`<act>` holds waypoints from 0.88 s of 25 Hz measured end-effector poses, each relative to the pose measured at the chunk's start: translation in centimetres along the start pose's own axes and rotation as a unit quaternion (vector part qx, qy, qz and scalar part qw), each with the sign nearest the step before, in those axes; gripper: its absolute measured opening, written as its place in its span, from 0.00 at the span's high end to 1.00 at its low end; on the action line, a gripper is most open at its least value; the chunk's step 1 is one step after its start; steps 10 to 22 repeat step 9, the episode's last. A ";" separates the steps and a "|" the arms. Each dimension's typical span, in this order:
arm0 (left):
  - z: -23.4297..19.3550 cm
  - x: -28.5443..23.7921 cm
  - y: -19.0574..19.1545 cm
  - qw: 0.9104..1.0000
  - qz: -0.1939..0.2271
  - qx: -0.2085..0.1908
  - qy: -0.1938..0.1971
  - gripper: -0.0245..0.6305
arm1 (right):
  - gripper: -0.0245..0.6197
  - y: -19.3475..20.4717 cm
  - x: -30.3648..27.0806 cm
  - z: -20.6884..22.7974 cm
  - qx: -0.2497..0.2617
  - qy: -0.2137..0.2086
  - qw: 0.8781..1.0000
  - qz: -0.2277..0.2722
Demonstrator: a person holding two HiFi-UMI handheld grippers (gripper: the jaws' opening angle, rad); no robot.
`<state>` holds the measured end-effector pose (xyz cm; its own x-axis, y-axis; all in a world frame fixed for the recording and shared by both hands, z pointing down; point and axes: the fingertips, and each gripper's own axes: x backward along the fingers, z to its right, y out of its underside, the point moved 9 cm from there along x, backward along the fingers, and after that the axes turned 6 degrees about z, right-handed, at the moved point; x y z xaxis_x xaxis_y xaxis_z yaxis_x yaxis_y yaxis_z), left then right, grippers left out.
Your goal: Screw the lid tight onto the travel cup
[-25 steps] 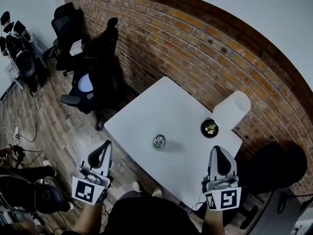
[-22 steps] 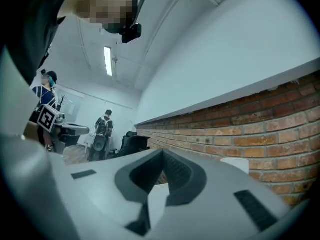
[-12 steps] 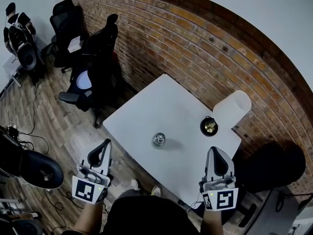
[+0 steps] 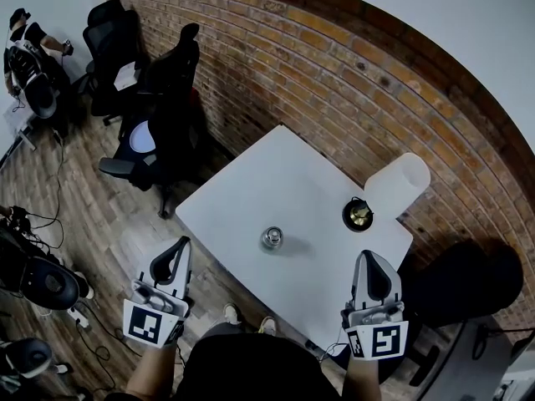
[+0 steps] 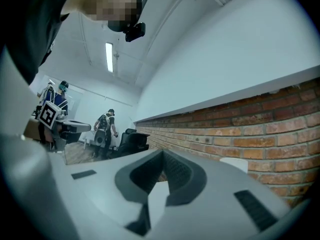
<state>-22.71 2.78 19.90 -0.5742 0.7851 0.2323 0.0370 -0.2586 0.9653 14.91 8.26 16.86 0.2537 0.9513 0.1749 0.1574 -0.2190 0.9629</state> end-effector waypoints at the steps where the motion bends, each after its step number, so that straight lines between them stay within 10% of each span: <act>1: 0.0 -0.1 0.0 1.000 0.000 0.000 0.000 0.93 | 0.94 0.1 -0.1 0.0 0.000 0.000 1.000 0.000; 22: -0.1 -0.6 -0.1 1.000 0.002 0.001 0.005 0.93 | 0.94 0.2 -0.4 0.3 0.002 0.000 1.000 0.000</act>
